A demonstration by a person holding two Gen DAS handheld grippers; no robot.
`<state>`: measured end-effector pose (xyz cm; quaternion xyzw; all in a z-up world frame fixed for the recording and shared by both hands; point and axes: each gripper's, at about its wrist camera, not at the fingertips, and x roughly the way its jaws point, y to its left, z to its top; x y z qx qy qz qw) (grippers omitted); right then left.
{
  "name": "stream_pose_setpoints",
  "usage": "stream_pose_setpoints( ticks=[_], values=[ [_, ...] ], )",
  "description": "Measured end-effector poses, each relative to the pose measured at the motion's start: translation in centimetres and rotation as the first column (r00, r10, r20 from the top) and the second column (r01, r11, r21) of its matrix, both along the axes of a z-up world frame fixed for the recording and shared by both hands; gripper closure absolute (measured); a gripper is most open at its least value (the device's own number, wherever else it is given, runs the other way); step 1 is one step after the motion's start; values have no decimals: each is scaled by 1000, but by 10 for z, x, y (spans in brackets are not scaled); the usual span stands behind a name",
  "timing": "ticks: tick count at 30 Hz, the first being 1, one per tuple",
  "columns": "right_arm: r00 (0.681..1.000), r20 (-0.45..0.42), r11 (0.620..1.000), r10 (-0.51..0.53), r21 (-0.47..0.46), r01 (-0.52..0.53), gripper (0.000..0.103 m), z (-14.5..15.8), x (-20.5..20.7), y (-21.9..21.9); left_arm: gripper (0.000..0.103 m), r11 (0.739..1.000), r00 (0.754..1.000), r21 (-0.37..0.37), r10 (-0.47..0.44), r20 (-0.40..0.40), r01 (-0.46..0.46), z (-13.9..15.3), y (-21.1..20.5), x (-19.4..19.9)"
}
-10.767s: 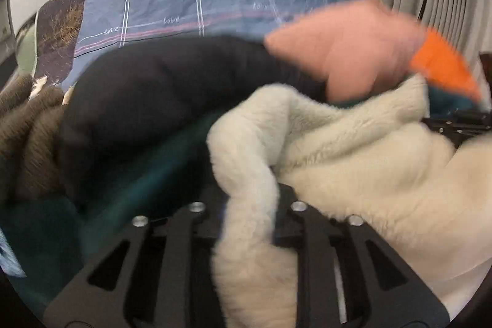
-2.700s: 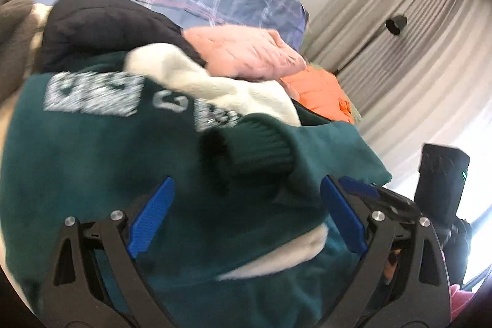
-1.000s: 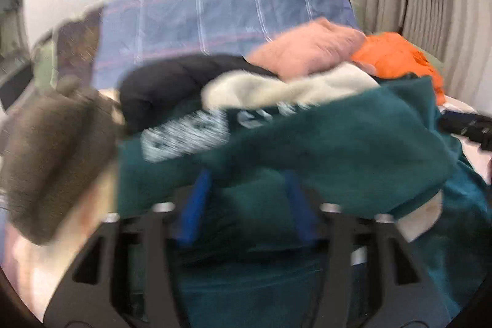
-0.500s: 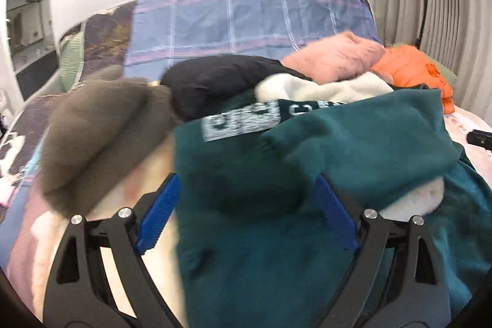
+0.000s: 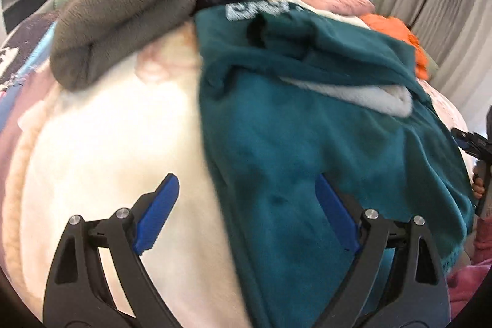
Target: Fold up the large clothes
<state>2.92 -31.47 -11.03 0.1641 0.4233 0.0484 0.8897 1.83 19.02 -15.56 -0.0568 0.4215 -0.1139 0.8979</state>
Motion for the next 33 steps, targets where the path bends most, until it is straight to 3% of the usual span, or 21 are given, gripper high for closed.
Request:
stream_pose_setpoints(
  ticks=[7,12,17,23,26,33],
  values=[
    [999,-23,994,-36,-102,34,22,0,-31,10,11,993,996,73,-88,-12,89,-15,-36,-25],
    [1000,-15,990,-24,-143,22,22,-6,-60,21,11,998,997,-8,-69,-32,68,-12,-28,-42],
    [1000,0,988,-21,-151,21,22,-12,-81,30,11,997,997,8,-74,-34,74,-13,-30,-64],
    [1000,23,997,-7,-80,9,22,-18,-106,34,11,998,998,-20,-55,-34,55,-15,-29,-85],
    [999,24,999,33,23,-33,22,-19,-120,28,11,998,998,-43,-57,-22,56,-13,-29,-97],
    [997,39,986,65,148,-70,34,-16,-147,20,11,976,998,-208,-68,2,67,-16,-13,-124]
  ],
)
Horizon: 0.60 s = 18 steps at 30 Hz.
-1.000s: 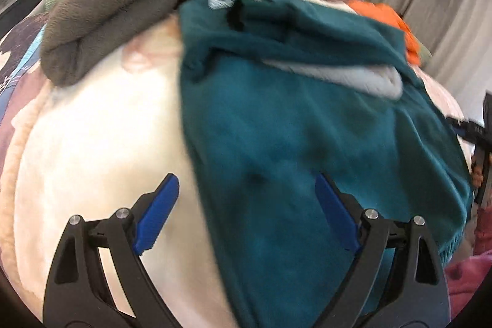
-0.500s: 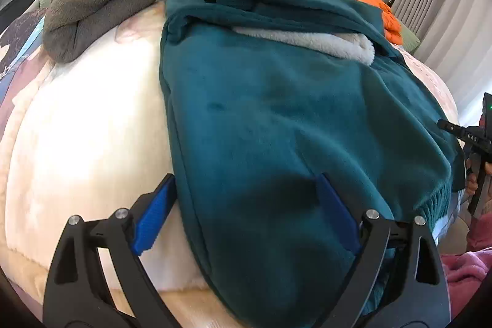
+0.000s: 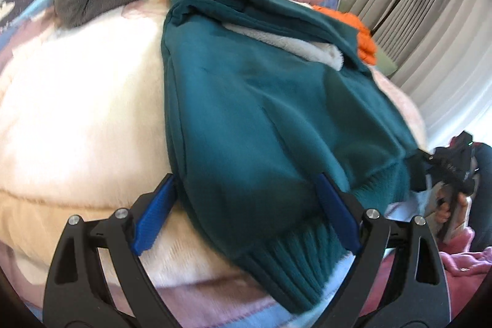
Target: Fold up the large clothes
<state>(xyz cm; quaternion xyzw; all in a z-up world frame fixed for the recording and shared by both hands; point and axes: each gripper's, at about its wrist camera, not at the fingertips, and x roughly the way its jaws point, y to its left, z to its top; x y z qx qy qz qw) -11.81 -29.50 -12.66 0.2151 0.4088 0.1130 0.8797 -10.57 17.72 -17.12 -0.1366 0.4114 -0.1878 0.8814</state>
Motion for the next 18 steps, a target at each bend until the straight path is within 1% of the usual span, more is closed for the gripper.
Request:
stream_pose_setpoints(
  ticks=[3,6,8,12,15,18],
  values=[
    [1000,-9,998,7,62,-7,34,-2,0,-5,11,1000,1000,14,-7,4,7,1,-3,-2],
    [1000,-18,992,10,125,-8,34,-7,7,-9,9,1000,1000,-3,-20,-9,20,-1,-5,6],
    [1000,-19,990,7,144,-4,34,-9,13,-9,8,1000,999,-8,-29,-18,29,-3,-9,13],
    [1000,-15,991,4,135,-2,33,-7,13,-8,7,1000,999,-3,-30,-20,30,-4,-14,19],
    [1000,-5,992,-11,128,11,33,-4,6,-10,8,1000,1000,-1,-20,-20,20,-4,-12,15],
    [1000,3,997,0,81,0,33,-2,4,-5,10,1000,1000,10,-12,-13,12,-2,-13,11]
  ],
)
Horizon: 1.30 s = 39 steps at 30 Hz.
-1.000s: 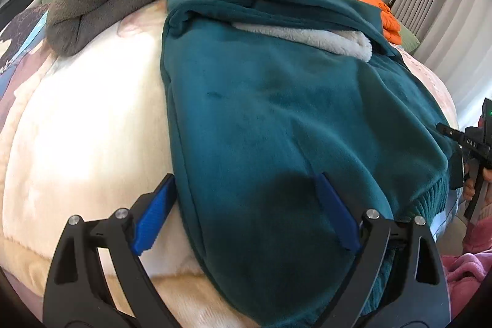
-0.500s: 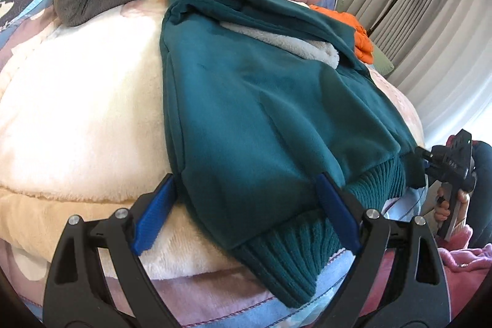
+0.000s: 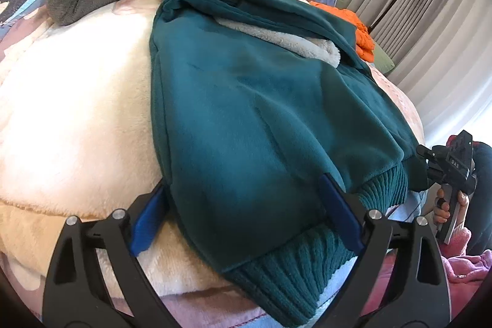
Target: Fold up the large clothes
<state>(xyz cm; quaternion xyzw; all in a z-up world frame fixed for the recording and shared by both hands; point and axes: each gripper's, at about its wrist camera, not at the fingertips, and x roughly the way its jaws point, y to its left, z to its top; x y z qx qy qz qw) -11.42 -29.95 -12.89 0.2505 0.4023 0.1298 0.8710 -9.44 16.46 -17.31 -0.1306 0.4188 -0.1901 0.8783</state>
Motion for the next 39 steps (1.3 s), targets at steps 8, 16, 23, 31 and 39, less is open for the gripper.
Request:
stream_pose_setpoints(
  ticks=[8,16,23,31,39],
  values=[
    [996,17,996,-83,-7,84,35,-3,24,-6,13,1000,1000,-8,13,-7,-13,-1,3,13],
    [998,3,995,69,70,-69,37,-2,17,-2,46,1000,1000,-19,-7,-2,7,1,13,0],
    [995,-23,991,93,98,-91,39,-12,43,11,26,995,998,-80,-59,-27,57,-12,8,22],
    [986,163,956,-42,295,-8,84,42,35,-12,85,996,990,-86,-7,142,20,59,8,16],
    [945,325,942,-22,324,-90,86,115,-2,-17,86,996,937,-91,20,350,12,140,17,-24]
  ],
)
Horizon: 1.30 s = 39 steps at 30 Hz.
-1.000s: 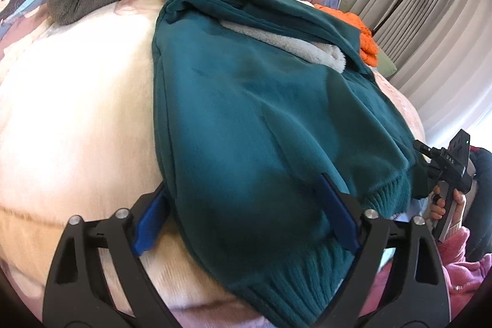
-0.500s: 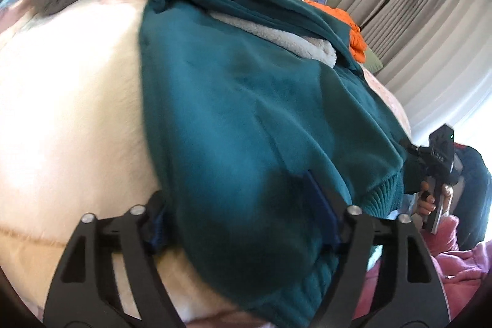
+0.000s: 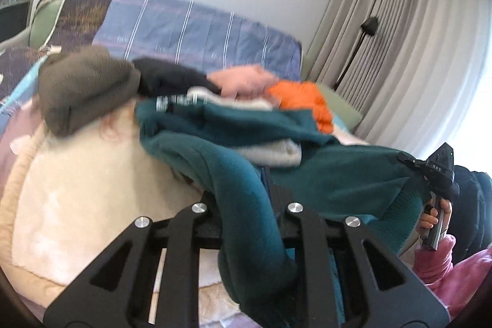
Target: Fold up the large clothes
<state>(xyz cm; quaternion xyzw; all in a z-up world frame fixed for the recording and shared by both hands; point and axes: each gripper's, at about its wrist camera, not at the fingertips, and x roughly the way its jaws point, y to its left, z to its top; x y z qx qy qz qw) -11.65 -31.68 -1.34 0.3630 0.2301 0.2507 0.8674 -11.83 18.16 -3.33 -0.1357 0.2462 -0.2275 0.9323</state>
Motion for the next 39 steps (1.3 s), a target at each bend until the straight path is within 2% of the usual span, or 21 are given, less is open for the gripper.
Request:
stream_pose_setpoints(
  ticks=[3,5,7,10,14,19,24,26,28,29,31,32,33,35,38,39],
  values=[
    [999,43,1000,1,-7,-1,86,23,-37,-6,85,999,1000,-34,6,27,-5,19,14,-31],
    [997,75,998,4,-59,0,85,36,-56,-5,84,999,999,-54,1,32,1,29,22,-50],
    [998,69,995,9,-100,-2,85,38,-56,1,83,999,999,-52,-2,37,4,32,23,-56],
    [1000,-15,993,-2,-119,1,85,15,-34,8,83,1000,1000,-14,11,-26,-11,16,11,-39],
    [991,-114,991,-73,-123,59,84,-15,6,9,81,996,987,29,88,-132,-84,-11,10,3],
    [989,-127,992,-82,-111,68,83,-10,37,9,80,996,986,-39,79,-146,-86,-12,21,33],
    [988,-138,992,-64,-119,48,83,-3,78,10,80,997,988,-30,66,-142,-71,0,16,68],
    [982,-174,992,-66,-115,46,78,-12,102,8,78,997,983,-34,66,-169,-73,-6,20,97],
    [960,-270,991,-79,-129,45,76,-39,135,8,77,995,975,-14,92,-203,-97,-21,22,121],
    [948,-308,991,-85,-127,47,75,-51,144,8,77,992,958,-12,118,-261,-126,-39,23,140],
    [916,-389,990,-97,-131,49,65,-74,154,15,76,987,928,-21,144,-343,-161,-66,26,158],
    [918,-383,990,-98,-133,50,61,-80,154,17,75,984,912,-29,154,-380,-178,-80,29,164],
    [925,-370,989,-93,-138,45,59,-78,152,17,75,981,906,-57,147,-396,-184,-88,33,166],
    [940,-334,991,-64,-131,21,53,-71,145,15,74,977,915,-114,123,-385,-179,-92,40,161],
    [955,-295,996,-18,-89,-8,46,-60,132,8,70,983,932,-100,108,-347,-151,-86,38,151],
    [958,-287,997,-9,-74,-13,43,-57,129,6,64,985,935,-91,105,-339,-144,-84,36,149]
  ],
)
